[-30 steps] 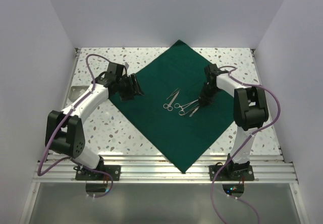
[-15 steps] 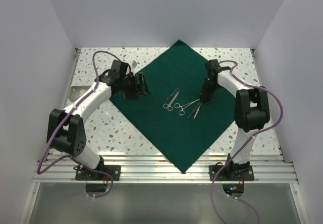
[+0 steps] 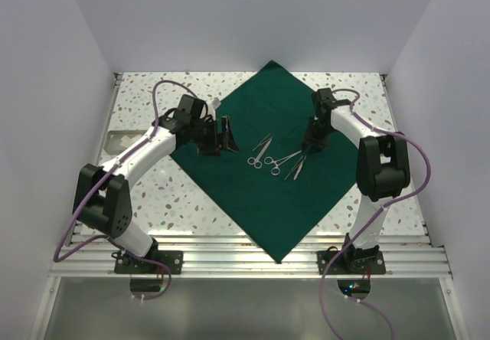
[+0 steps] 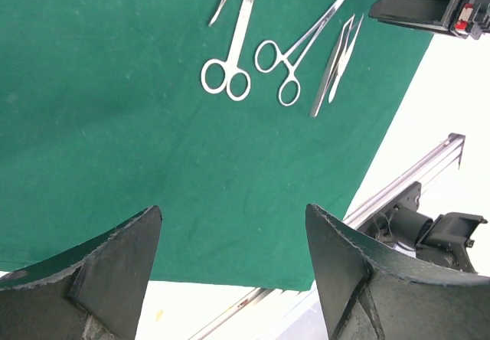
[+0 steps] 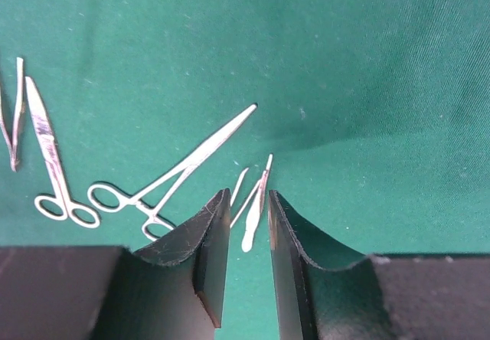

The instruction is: Prepare the surgical pack

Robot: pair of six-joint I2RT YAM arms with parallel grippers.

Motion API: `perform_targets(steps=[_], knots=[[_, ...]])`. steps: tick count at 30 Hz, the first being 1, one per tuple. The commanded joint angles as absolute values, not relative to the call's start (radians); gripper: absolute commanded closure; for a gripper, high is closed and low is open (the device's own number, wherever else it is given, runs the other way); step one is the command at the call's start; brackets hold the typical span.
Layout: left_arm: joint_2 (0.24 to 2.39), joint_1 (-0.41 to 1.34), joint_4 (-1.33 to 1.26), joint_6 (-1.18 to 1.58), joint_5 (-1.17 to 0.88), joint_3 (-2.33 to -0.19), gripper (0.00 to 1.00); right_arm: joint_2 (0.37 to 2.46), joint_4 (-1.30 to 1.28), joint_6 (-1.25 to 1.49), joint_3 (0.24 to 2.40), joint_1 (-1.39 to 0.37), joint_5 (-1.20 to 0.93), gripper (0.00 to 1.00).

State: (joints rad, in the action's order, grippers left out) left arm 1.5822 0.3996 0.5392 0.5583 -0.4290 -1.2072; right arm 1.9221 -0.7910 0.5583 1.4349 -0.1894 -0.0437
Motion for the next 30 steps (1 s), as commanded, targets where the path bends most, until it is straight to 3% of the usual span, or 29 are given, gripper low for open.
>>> perform_targets(steps=[1, 9, 30], knots=[[1.572, 0.403, 0.511, 0.554, -0.453, -1.197, 0.20, 1.893, -0.798, 0.545, 1.414, -0.198, -0.060, 0.69], [1.604, 0.417, 0.506, 0.545, -0.469, -1.226, 0.20, 1.816, -0.795, 0.564, 1.326, -0.261, -0.071, 0.63], [1.643, 0.433, 0.529, 0.549, -0.477, -1.255, 0.21, 1.902, -0.736, 0.729, 1.282, -0.350, -0.097, 0.64]])
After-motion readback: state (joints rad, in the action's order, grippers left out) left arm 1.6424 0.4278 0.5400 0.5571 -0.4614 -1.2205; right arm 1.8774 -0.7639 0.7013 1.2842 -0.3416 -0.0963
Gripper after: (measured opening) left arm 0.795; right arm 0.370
